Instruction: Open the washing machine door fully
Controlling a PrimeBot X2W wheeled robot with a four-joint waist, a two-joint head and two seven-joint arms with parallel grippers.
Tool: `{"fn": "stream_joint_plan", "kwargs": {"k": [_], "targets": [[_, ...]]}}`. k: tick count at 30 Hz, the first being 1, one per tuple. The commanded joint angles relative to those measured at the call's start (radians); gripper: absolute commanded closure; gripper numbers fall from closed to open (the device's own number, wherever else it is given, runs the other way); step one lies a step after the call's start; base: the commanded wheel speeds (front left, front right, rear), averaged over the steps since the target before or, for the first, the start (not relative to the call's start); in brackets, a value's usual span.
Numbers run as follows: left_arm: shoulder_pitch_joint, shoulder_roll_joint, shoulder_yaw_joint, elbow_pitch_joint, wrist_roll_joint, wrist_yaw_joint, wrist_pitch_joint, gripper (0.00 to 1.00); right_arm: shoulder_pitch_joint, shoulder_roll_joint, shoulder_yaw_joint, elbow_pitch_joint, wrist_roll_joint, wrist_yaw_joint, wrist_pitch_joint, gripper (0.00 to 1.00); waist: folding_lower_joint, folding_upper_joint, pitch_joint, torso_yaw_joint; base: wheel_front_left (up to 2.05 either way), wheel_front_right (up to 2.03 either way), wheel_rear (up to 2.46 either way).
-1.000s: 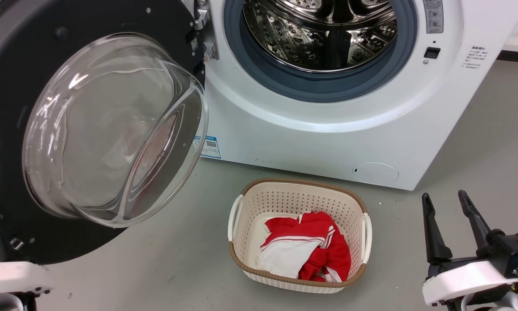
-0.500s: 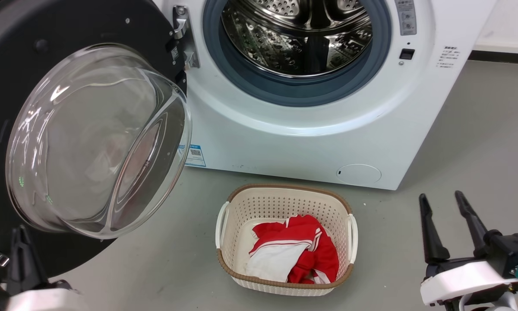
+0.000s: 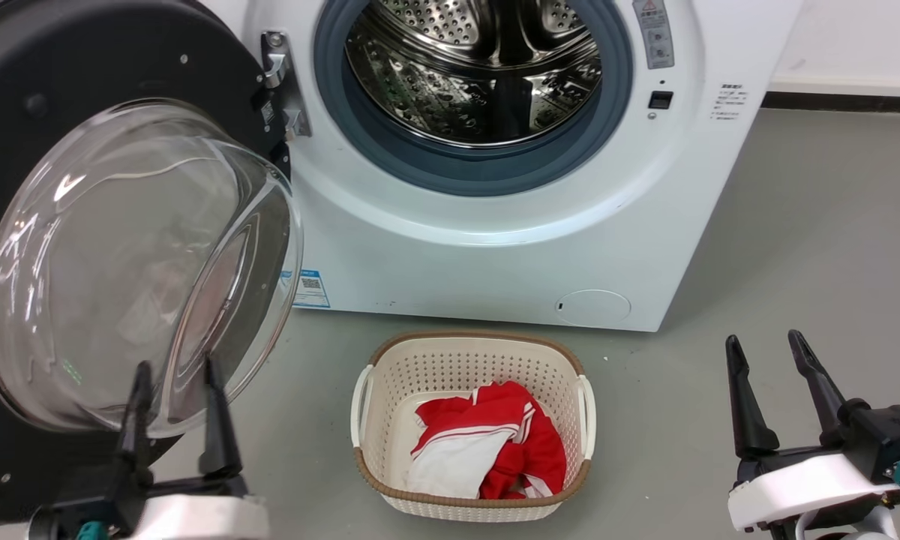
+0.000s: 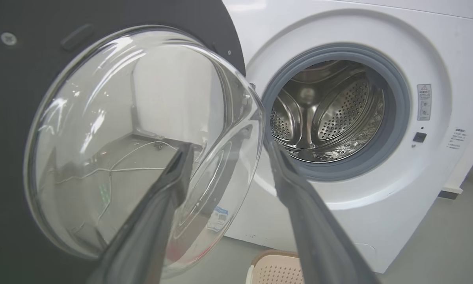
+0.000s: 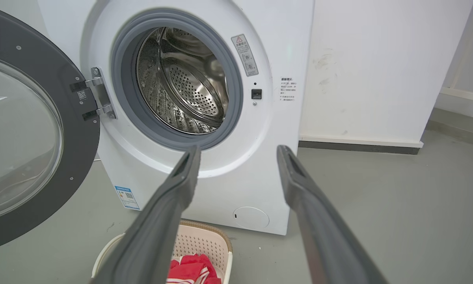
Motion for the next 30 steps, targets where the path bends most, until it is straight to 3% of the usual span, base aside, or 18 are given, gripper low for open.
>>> {"fn": "stream_joint_plan", "kwargs": {"k": [1, 17, 30], "targets": [[-0.015, -0.002, -0.004, 0.001, 0.007, -0.006, -0.002, 0.0, -0.012, 0.001, 0.0, -0.004, 0.0, -0.001, -0.002, 0.0, 0.0, 0.0, -0.003, -0.008, 0.0, 0.0, 0.0], [-0.136, -0.001, -0.081, 0.124, 0.113, -0.055, -0.003, 0.0, 0.023, 0.001, -0.006, -0.018, -0.014, -0.001, 0.015, 0.0, 0.0, 0.0, -0.016, -0.085, 0.0, 0.0, 0.0], [-0.132, 0.0, -0.091, 0.152, 0.127, -0.065, -0.003, 0.0, 0.024, 0.001, -0.006, -0.012, -0.008, -0.001, 0.01, 0.0, 0.0, 0.0, -0.021, -0.084, 0.0, 0.0, 0.0]]}}
